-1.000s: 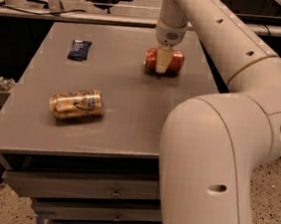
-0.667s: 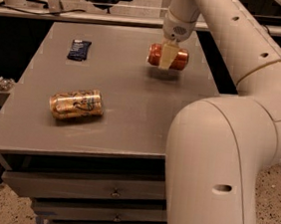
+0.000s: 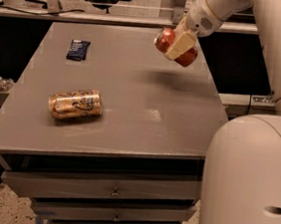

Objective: Place coke can upright

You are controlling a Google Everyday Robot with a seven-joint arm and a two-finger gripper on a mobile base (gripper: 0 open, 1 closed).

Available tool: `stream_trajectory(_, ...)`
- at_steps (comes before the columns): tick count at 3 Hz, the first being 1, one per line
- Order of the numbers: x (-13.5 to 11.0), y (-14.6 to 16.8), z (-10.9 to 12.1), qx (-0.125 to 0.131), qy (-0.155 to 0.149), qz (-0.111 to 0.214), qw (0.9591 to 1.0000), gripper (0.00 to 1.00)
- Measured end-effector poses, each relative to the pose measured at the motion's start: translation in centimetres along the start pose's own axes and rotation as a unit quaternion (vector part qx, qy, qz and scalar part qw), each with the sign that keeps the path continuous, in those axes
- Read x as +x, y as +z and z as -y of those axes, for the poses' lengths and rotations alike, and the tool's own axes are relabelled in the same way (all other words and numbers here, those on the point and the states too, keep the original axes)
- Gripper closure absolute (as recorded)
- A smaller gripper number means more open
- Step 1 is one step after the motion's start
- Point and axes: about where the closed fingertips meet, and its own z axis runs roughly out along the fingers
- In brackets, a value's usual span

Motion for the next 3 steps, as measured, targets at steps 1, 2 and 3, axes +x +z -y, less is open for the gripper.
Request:
stream_trajectory(1,-0.5,-2.2,-0.1,0.013,0.014,0.092,0.9955,1.00)
stream_trajectory(2,-1.4,-4.1,-0.1,0.030,0.016,0.180,0.9830,1.00)
stream_trajectory(3,-1.3,-4.9,-0.8,0.046,0.033,0.257,0.9648,1.00)
